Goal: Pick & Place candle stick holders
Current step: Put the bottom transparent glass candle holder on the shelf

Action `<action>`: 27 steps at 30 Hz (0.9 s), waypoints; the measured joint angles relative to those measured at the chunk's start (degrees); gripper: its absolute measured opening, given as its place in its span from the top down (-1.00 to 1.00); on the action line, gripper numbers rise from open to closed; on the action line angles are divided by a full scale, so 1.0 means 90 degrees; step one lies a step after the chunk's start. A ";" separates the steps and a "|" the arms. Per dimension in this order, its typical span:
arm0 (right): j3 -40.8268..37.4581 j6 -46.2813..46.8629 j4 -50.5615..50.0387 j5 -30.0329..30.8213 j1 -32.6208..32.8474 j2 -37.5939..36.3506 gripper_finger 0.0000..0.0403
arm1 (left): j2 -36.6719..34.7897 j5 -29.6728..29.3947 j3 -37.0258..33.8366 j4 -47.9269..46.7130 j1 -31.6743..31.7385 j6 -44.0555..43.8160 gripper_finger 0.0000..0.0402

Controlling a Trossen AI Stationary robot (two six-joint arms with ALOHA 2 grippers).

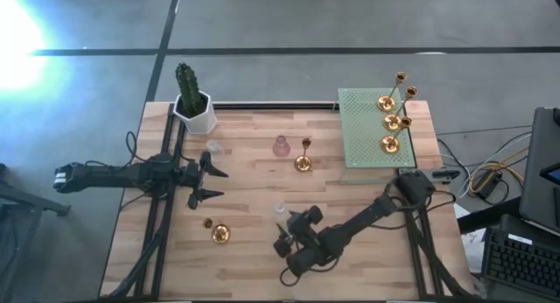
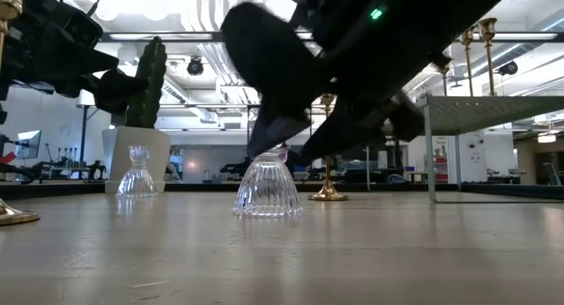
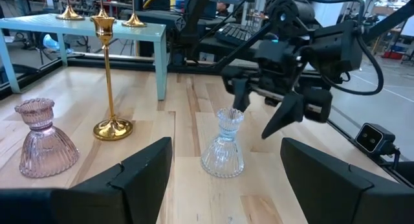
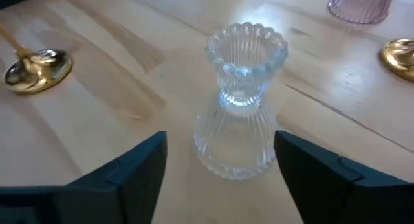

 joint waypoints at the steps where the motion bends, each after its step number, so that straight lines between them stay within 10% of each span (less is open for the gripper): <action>1: -0.0002 -0.0013 0.0073 -0.0008 -0.0030 0.0019 -0.44 | 0.0000 0.0000 0.0000 -0.0002 0.0000 0.0002 -0.46; 27: -0.0006 -0.0958 0.1119 0.0191 -0.0557 0.0442 -0.60 | 0.0002 0.0002 0.0000 -0.0009 0.0000 0.0001 -0.46</action>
